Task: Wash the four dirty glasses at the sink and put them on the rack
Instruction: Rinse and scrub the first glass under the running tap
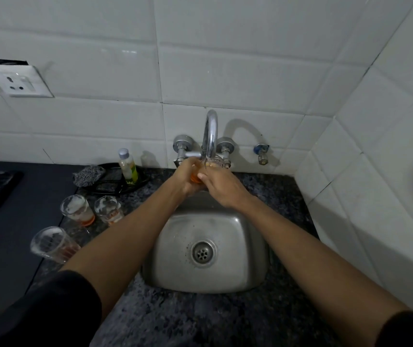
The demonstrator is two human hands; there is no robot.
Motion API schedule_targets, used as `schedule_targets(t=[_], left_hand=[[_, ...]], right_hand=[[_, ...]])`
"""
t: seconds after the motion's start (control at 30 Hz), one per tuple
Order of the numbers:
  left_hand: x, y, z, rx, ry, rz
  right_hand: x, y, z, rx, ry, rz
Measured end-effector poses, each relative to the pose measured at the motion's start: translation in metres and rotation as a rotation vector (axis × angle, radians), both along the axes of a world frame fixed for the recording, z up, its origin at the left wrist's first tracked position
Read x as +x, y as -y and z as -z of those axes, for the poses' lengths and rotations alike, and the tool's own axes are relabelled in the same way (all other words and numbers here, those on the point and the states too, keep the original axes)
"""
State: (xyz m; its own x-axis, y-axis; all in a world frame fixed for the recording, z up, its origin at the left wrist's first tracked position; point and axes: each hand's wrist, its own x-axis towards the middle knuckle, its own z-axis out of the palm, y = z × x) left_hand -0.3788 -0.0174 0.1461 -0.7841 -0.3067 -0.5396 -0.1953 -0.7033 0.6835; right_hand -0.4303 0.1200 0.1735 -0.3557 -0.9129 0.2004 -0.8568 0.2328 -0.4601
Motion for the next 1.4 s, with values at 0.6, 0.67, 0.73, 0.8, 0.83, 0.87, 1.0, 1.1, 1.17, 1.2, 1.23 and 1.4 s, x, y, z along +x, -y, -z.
schedule_targets(t=[0.6, 0.67, 0.73, 0.8, 0.83, 0.87, 1.0, 1.1, 1.17, 1.2, 1.23, 1.4], left_hand=[[-0.003, -0.005, -0.003, -0.066, 0.018, -0.024], [0.001, -0.005, -0.003, -0.055, 0.056, 0.008], [0.002, 0.000, -0.002, -0.076, 0.100, 0.042], [0.001, 0.002, -0.001, -0.085, 0.090, 0.022], [-0.001, 0.002, -0.001, -0.078, 0.066, 0.003], [-0.001, -0.001, -0.003, -0.075, 0.045, -0.009], [0.000, -0.002, -0.010, -0.060, 0.060, 0.053], [0.001, 0.003, -0.014, -0.125, 0.096, 0.089], [-0.001, 0.003, -0.010, -0.133, 0.092, 0.038], [-0.001, 0.001, -0.010, -0.127, 0.075, 0.017], [-0.003, 0.000, -0.007, -0.118, 0.066, -0.013], [-0.002, 0.004, -0.006, -0.090, 0.071, 0.087]], right_hand=[[0.004, 0.002, 0.010, 0.005, -0.014, 0.037], [0.000, -0.003, 0.009, 0.082, -0.128, -0.005], [-0.010, -0.010, 0.013, 0.129, -0.271, -0.067], [-0.006, -0.010, 0.014, 0.099, -0.160, -0.035], [-0.001, -0.006, 0.014, 0.061, -0.068, -0.018], [0.003, -0.002, 0.012, 0.020, 0.006, 0.009], [-0.002, -0.001, 0.011, 0.086, -0.127, 0.006], [-0.008, -0.008, 0.020, 0.116, -0.129, -0.009], [0.000, -0.001, 0.018, 0.037, 0.083, 0.035], [0.005, 0.004, 0.015, 0.010, 0.180, 0.076], [0.005, 0.009, 0.014, -0.007, 0.238, 0.109], [-0.006, -0.003, 0.022, 0.122, -0.104, 0.017]])
